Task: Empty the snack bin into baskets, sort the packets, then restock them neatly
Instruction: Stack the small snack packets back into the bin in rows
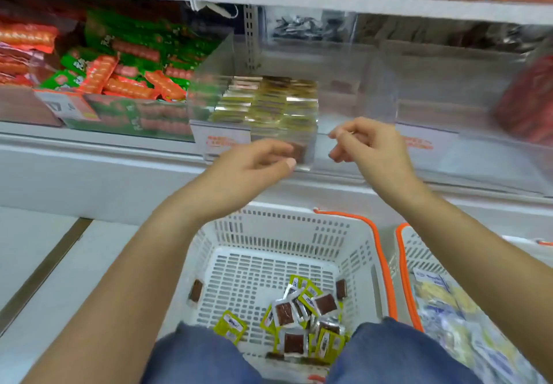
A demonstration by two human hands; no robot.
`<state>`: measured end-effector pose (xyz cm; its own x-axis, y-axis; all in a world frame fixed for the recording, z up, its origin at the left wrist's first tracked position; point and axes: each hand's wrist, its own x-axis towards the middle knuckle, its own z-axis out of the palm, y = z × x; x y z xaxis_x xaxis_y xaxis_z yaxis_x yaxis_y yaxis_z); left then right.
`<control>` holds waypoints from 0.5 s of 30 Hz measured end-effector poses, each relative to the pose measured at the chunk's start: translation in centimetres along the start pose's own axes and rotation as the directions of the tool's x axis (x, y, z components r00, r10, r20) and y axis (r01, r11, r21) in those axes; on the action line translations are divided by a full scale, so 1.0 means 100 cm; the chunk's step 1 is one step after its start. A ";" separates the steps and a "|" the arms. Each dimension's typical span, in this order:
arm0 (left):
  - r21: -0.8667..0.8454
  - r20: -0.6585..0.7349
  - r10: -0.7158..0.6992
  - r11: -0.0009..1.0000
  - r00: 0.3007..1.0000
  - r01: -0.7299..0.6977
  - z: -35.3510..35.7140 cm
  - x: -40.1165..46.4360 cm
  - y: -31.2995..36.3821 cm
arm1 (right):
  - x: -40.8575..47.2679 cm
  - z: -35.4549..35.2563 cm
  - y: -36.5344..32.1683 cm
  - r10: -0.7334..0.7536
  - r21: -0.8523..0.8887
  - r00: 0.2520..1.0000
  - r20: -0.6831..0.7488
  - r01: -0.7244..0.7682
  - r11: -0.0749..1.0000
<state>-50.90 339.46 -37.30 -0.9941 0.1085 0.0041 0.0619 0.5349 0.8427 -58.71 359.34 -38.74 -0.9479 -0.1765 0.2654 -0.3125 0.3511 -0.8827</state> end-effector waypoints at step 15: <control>0.277 0.396 -0.640 0.767 0.658 0.579 0.156 0.015 -0.282 | -0.114 0.105 0.290 0.755 -0.711 0.494 0.432 -0.328 0.622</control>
<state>-52.70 337.62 -69.52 -0.6587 0.0609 -0.7499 -0.5032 0.7054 0.4993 -56.34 361.89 -71.43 -0.6769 -0.2192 -0.7027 0.0724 0.9301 -0.3600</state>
